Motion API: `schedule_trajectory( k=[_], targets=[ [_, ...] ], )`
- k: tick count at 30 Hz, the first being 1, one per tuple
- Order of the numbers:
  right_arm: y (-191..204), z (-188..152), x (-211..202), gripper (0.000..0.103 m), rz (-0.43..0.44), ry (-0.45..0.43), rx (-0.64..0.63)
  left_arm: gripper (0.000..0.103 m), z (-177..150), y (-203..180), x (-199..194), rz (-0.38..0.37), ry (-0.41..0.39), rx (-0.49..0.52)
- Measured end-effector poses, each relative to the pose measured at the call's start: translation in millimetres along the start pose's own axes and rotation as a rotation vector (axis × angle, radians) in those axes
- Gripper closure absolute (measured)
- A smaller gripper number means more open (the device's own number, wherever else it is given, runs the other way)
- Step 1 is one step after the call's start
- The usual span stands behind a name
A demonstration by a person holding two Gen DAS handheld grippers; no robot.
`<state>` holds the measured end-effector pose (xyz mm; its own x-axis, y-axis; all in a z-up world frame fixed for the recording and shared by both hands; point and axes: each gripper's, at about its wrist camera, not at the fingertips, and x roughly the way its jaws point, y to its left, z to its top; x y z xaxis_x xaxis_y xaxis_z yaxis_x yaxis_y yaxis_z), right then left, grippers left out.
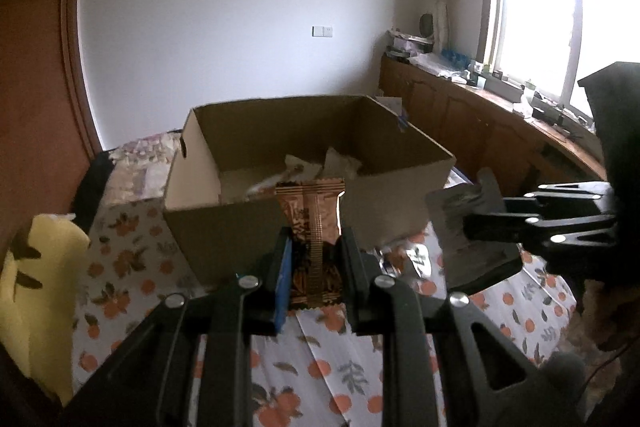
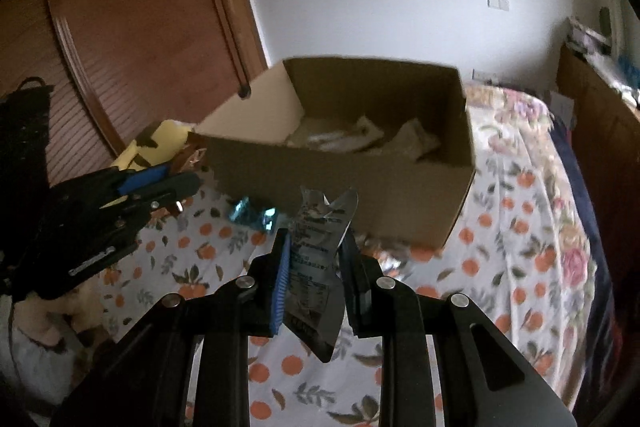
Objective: Organize snacks
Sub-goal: 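Lift both held packets and carry them over the box, then lower both packets into the box and open both tools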
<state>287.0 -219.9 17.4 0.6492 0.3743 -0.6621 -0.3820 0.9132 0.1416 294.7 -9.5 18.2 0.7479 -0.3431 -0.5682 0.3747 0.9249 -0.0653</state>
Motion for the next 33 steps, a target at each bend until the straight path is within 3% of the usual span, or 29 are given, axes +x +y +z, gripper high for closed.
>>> schedule_trajectory(
  k=[11,21,29,33],
  targets=[
    [-11,48,0,0.081,-0.022,-0.035,-0.084,0.083,39,12,21,0.034,-0.018,0.015],
    [-24,78,31,0.081,-0.008,-0.058,-0.085,0.083,65,33,48,0.036,-0.018,-0.006],
    [-39,92,63,0.081,0.002,-0.06,-0.039,0.083,74,47,83,0.036,0.017,-0.012],
    [-54,94,86,0.081,0.036,-0.031,0.042,0.083,72,52,97,0.031,0.029,-0.019]
  ],
)
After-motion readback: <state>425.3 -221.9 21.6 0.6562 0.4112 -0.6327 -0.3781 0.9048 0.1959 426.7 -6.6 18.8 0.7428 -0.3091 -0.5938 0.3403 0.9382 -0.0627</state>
